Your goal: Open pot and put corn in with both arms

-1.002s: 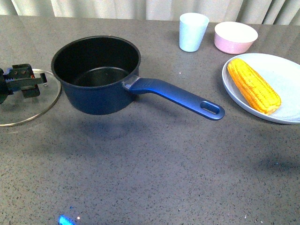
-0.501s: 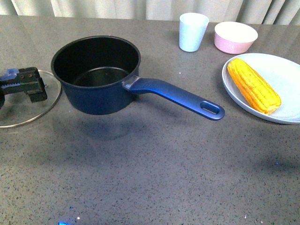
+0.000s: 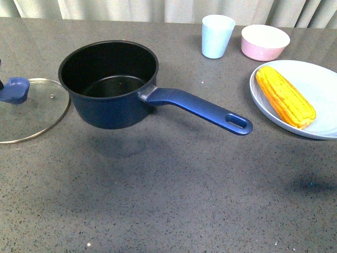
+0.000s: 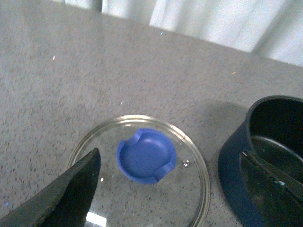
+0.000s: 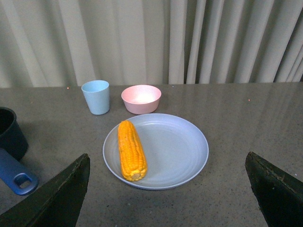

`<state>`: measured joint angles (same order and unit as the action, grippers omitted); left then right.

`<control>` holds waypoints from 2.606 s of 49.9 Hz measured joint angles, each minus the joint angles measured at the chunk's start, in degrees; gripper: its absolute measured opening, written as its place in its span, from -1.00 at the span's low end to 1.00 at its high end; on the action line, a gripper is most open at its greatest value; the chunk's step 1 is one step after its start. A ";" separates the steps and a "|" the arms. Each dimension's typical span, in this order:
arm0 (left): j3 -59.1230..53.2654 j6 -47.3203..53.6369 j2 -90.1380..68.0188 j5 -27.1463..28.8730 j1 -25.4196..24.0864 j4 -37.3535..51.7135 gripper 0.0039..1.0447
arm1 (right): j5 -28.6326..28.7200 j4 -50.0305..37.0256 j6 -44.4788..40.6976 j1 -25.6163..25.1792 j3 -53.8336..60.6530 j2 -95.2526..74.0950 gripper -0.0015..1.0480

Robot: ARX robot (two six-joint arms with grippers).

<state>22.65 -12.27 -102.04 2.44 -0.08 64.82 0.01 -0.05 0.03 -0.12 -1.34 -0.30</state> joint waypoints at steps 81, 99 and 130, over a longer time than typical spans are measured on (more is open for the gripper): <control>-21.81 11.65 80.39 -2.45 0.04 -43.21 -0.97 | 0.00 0.02 -0.02 0.02 0.00 0.04 0.83; -21.81 11.65 88.43 -2.45 0.04 -51.15 -0.97 | 0.00 0.02 -0.02 0.02 0.00 0.04 0.83; -21.81 11.67 101.18 -2.45 0.07 -64.83 -0.97 | -0.02 0.02 0.00 0.02 0.00 0.04 0.83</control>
<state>0.84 -0.60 -0.86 -0.01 -0.01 -0.01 -0.01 -0.03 0.03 -0.10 -1.34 -0.25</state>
